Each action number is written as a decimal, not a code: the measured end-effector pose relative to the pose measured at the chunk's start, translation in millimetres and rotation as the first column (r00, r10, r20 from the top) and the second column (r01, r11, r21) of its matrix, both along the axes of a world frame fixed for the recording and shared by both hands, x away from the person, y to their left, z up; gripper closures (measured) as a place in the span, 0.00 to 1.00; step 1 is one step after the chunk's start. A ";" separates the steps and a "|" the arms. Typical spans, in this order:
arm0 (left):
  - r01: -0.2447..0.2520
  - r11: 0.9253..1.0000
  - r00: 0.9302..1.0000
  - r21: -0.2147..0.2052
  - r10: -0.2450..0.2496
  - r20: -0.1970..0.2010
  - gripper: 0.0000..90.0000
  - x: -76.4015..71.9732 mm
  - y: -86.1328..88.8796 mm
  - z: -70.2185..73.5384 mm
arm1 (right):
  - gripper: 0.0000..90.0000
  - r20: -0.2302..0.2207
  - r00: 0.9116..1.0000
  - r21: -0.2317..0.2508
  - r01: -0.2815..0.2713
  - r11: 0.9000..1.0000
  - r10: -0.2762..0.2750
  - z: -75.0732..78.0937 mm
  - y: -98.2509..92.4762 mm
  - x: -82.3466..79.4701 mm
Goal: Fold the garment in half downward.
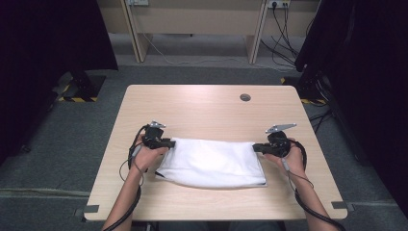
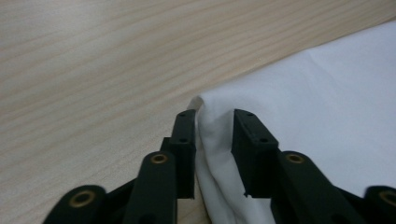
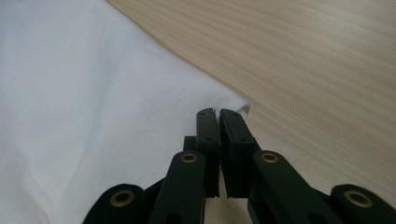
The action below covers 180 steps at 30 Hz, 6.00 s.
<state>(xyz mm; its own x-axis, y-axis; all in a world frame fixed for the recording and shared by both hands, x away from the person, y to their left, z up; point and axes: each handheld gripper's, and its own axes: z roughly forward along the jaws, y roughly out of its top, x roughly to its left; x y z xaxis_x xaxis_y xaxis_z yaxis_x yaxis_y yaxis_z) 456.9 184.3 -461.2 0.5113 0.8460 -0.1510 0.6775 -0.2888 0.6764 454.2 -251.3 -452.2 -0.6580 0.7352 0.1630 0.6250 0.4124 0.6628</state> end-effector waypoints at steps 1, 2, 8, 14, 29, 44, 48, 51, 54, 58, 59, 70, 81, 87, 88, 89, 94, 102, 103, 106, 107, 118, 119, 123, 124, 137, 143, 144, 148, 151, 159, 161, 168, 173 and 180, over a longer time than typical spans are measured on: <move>-0.004 1.000 1.000 0.008 0.004 0.007 0.85 -0.2 -0.7 -0.2 | 0.99 0.002 1.000 0.000 0.005 1.000 -0.005 0.1 -0.3 -0.4; -0.007 1.000 1.000 0.011 0.007 0.013 0.86 -0.6 -0.9 -0.2 | 0.99 0.005 1.000 0.001 0.009 1.000 -0.009 0.6 -0.8 -0.7; -0.018 1.000 0.999 -0.011 0.019 0.039 0.78 -7.0 4.3 4.6 | 0.83 0.058 0.998 -0.022 0.033 0.999 -0.031 8.6 -7.6 -6.3; -0.035 0.999 0.999 -0.024 0.035 0.032 0.68 -11.4 12.8 5.5 | 0.78 0.010 1.000 -0.002 0.024 1.000 -0.024 3.1 -7.3 -8.6; -0.020 1.000 1.000 -0.009 0.020 0.017 0.92 -4.5 3.3 1.9 | 0.99 -0.030 0.999 -0.019 -0.015 1.000 0.015 -2.4 8.0 -8.3; 0.001 1.000 0.999 0.013 -0.001 0.034 0.75 -6.4 -0.3 3.8 | 0.98 0.016 1.000 -0.017 -0.006 1.000 0.006 1.7 6.7 -10.3; 0.018 1.000 1.000 0.021 -0.018 0.014 0.67 -6.9 -3.2 0.7 | 0.93 0.019 1.000 -0.020 -0.010 1.000 0.010 0.9 7.5 -10.3; 0.020 0.999 1.000 0.027 -0.020 0.002 0.70 -5.2 -4.6 -0.9 | 0.92 0.018 1.000 -0.021 -0.012 1.000 0.012 0.3 8.7 -10.4; 0.020 0.999 1.000 0.048 -0.020 0.002 0.81 -4.2 -6.0 -1.2 | 0.95 0.016 1.000 -0.023 -0.017 1.000 0.017 -0.2 10.3 -10.5; 0.006 0.999 1.000 0.054 -0.007 0.009 0.94 -4.7 -9.3 -2.1 | 0.98 0.011 1.000 -0.030 -0.018 0.999 0.018 -1.6 12.5 -9.8; 0.002 0.999 1.000 0.054 -0.002 0.012 0.95 -5.1 -9.7 -1.9 | 0.98 0.010 1.000 -0.033 -0.015 0.999 0.016 -1.5 13.1 -9.9; -0.023 1.000 0.997 0.017 0.021 0.074 0.98 -9.5 -9.1 17.8 | 0.99 0.046 0.999 0.006 -0.004 1.000 0.003 14.4 11.3 -11.9; -0.065 0.995 0.989 -0.081 0.075 0.129 0.98 -4.7 -5.6 32.6 | 0.99 0.080 0.996 0.073 0.035 0.997 -0.040 26.4 5.8 -3.2; -0.139 0.982 0.976 -0.125 0.157 0.148 0.97 4.8 -1.6 25.5 | 0.99 0.068 0.994 0.109 0.074 0.991 -0.082 23.9 1.2 5.1; -0.139 0.982 0.976 -0.125 0.157 0.148 0.97 4.8 -1.6 25.5 | 0.99 0.068 0.994 0.109 0.074 0.991 -0.082 23.9 1.2 5.1; -0.139 0.982 0.976 -0.125 0.157 0.148 0.97 4.8 -1.6 25.5 | 0.99 0.059 0.993 0.107 0.092 0.990 -0.098 18.8 1.1 9.1; -0.182 0.973 0.967 -0.139 0.203 0.157 0.97 11.7 -0.9 16.0 | 0.99 0.056 0.991 0.106 0.115 0.988 -0.121 14.1 0.1 12.3; -0.221 0.964 0.947 -0.146 0.248 0.203 0.96 16.8 -2.6 21.0 | 0.99 0.073 0.985 0.104 0.146 0.984 -0.154 13.9 -1.9 13.1; -0.221 0.964 0.947 -0.146 0.248 0.203 0.96 16.8 -2.6 21.0 | 0.99 0.076 0.984 0.091 0.155 0.984 -0.162 10.6 -0.4 15.1; -0.230 0.963 0.948 -0.137 0.254 0.193 0.96 22.5 -5.0 17.6 | 0.99 0.081 0.982 0.084 0.163 0.983 -0.170 7.8 1.0 16.6; -0.233 0.965 0.949 -0.123 0.253 0.186 0.96 24.9 -5.7 15.4 | 0.98 0.089 0.980 0.068 0.173 0.983 -0.178 4.2 2.6 19.2; -0.164 0.985 0.975 -0.045 0.169 0.147 0.78 15.6 -2.4 5.3 | 0.87 0.189 0.974 -0.034 0.137 0.990 -0.128 14.0 10.5 3.0; -0.106 0.994 0.984 -0.002 0.105 0.141 0.77 3.0 -6.5 9.1 | 0.87 0.178 0.980 -0.028 0.099 0.995 -0.092 16.4 13.4 -2.7; -0.016 1.000 0.991 0.027 0.012 0.132 0.75 -18.0 -14.1 12.2 | 0.85 0.134 0.991 -0.051 -0.009 0.999 0.015 16.9 25.4 -21.3; 0.007 1.000 0.993 0.024 -0.010 0.121 0.75 -24.7 -16.3 12.2 | 0.85 0.119 0.992 -0.053 -0.038 0.998 0.044 15.1 28.8 -26.9; 0.037 0.995 0.992 0.088 -0.047 0.117 0.70 -56.9 -15.8 -8.0 | 0.82 0.137 0.990 -0.129 -0.007 0.992 0.025 -11.5 20.1 -58.6; -0.007 0.995 0.987 0.095 -0.008 0.160 0.67 -51.5 -14.5 -9.8 | 0.81 0.162 0.987 -0.139 0.016 0.990 0.007 -8.3 17.5 -58.9; -0.007 0.995 0.987 0.095 -0.008 0.160 0.67 -51.5 -14.5 -9.8 | 0.81 0.173 0.985 -0.128 0.008 0.992 0.014 -4.8 18.8 -60.8; 0.003 0.997 0.983 0.079 -0.018 0.185 0.68 -57.0 -16.3 -0.3 | 0.80 0.190 0.979 -0.094 -0.061 0.994 0.078 8.2 28.6 -74.0; 0.010 0.996 0.984 0.089 -0.026 0.176 0.68 -63.1 -13.1 7.7 | 0.80 0.177 0.978 -0.094 -0.093 0.991 0.108 7.3 33.8 -79.5; 0.056 0.988 0.992 0.146 -0.071 0.101 0.67 -75.0 -8.4 -3.4 | 0.79 0.127 0.988 -0.111 -0.078 0.991 0.092 -12.0 31.0 -77.9; 0.052 0.987 0.993 0.151 -0.068 0.101 0.67 -73.2 -8.6 -4.1 | 0.78 0.131 0.987 -0.120 -0.074 0.990 0.090 -11.6 30.7 -77.3; 0.005 0.990 0.995 0.138 -0.019 0.097 0.66 -69.6 -9.7 -5.9 | 0.79 0.124 0.989 -0.093 -0.068 0.993 0.079 -13.5 21.5 -71.6; 0.019 0.990 0.996 0.136 -0.031 0.087 0.66 -78.3 -12.5 -5.5 | 0.79 0.119 0.988 -0.092 -0.086 0.992 0.096 -13.3 16.6 -70.4; 0.019 0.994 0.996 0.104 -0.028 0.082 0.65 -89.3 -11.0 -6.7 | 0.79 0.107 0.989 -0.072 -0.091 0.993 0.099 -13.7 8.8 -76.1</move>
